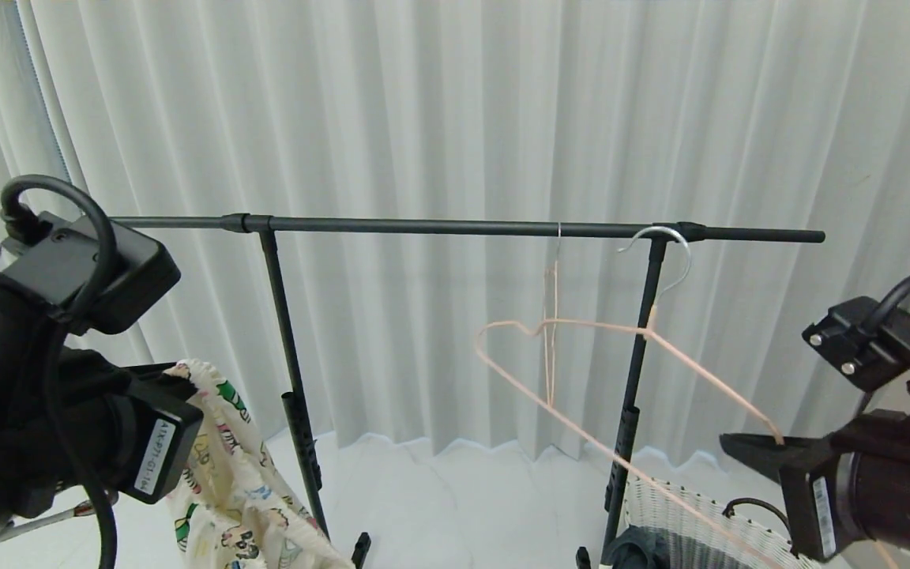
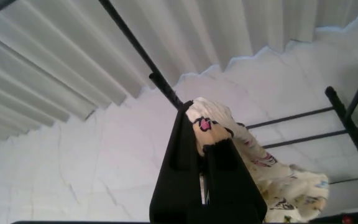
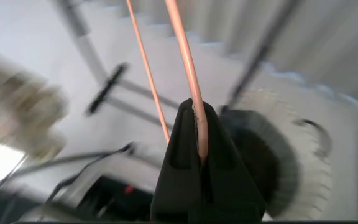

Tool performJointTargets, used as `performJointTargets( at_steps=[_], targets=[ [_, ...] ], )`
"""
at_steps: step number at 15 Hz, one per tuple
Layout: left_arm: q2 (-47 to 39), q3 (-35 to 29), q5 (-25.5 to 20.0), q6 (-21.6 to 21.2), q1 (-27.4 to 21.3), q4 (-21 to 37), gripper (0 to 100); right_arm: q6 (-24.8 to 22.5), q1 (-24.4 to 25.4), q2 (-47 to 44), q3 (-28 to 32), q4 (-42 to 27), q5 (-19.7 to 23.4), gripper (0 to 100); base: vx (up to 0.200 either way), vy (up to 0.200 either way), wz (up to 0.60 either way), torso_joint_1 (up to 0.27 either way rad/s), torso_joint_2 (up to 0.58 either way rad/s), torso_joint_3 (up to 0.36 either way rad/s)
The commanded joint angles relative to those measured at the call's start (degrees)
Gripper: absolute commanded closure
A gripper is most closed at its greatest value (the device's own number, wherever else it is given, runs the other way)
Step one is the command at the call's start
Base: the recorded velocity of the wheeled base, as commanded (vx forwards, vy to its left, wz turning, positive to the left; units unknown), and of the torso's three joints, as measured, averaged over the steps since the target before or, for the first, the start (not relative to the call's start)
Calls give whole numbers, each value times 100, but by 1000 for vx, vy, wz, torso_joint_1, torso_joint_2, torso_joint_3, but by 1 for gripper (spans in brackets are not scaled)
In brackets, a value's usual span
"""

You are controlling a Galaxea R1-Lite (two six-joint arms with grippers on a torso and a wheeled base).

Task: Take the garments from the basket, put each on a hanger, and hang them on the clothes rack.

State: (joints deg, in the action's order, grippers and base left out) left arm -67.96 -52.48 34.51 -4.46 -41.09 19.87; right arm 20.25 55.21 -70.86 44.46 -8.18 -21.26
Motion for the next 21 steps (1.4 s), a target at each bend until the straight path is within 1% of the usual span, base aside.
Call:
performJointTargets(
  at_steps=[1,2,3,5,9,12,15,16,18,21],
  targets=[
    [-235,-17,3,525,49,-27,100,14,587,231,-473,379,474,100,0,0,0,0,0,0],
    [-279,-8,-6,859,49,-27,100,14,781,319,-667,739,702,100,0,0,0,0,0,0],
    [-314,10,-15,1105,49,-27,100,-12,921,380,-851,1047,896,100,0,0,0,0,0,0],
    [-340,10,-15,1351,49,-27,100,-30,1141,407,-1045,1345,992,100,0,0,0,0,0,0],
    [-349,1,-23,1369,40,-36,100,-47,1273,372,-1097,1495,1054,100,0,0,0,0,0,0],
    [-455,27,29,1387,154,-36,100,-39,1334,442,-1088,1512,1063,100,0,0,0,0,0,0],
    [-587,10,38,1378,154,-300,100,-56,1396,424,-1080,1864,1432,100,0,0,0,0,0,0],
    [-622,-17,38,1378,154,-326,100,-91,1396,415,-1080,1881,1484,100,0,0,0,0,0,0],
    [-622,-25,47,1387,154,-326,100,-223,1396,389,-1097,1881,1511,100,0,0,0,0,0,0],
    [-595,-25,135,1378,146,-326,100,-232,1378,275,-1097,1899,1484,100,0,0,0,0,0,0]
  ],
)
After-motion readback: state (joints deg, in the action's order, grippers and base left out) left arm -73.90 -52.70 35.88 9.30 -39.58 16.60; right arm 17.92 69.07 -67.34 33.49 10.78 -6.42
